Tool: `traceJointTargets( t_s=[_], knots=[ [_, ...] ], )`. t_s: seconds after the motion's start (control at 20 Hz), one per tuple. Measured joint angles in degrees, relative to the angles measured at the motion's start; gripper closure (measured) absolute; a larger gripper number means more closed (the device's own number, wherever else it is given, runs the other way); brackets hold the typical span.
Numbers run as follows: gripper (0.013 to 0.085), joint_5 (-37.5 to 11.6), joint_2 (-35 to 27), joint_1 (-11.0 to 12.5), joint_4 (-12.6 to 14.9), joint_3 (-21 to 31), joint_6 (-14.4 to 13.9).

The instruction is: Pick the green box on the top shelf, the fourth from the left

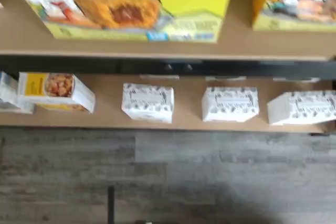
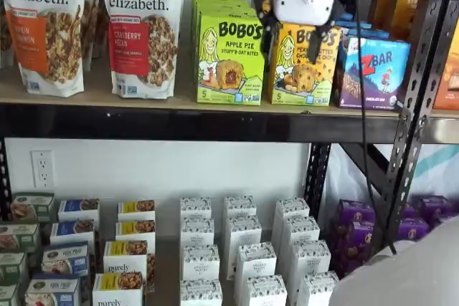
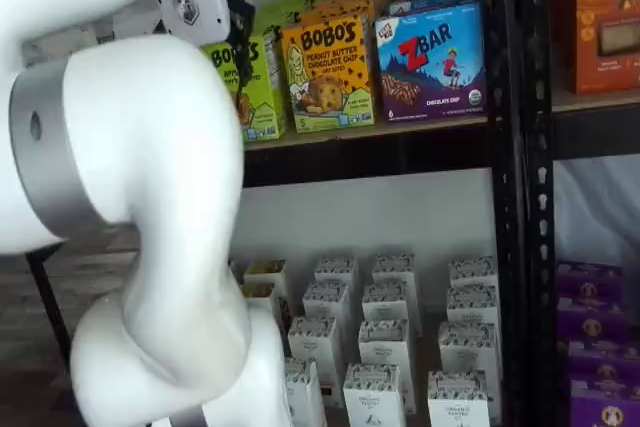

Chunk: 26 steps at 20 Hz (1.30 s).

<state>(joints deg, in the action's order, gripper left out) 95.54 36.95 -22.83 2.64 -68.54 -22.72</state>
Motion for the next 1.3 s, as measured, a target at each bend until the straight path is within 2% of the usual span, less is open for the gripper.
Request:
traceJointTargets(
  t_s=[0.3,0.6,1.3],
  knots=[
    [0.0130,-3.8,-5.4,-0.7,0.2,-3.9,-0.8],
    [0.0130,-6.1,-10.7,-1.6,1.7,-8.2,-1.6],
    [0.0130,-6.8,-17.5,-0.6,1.0,-14.8,-0.6]
  ],
)
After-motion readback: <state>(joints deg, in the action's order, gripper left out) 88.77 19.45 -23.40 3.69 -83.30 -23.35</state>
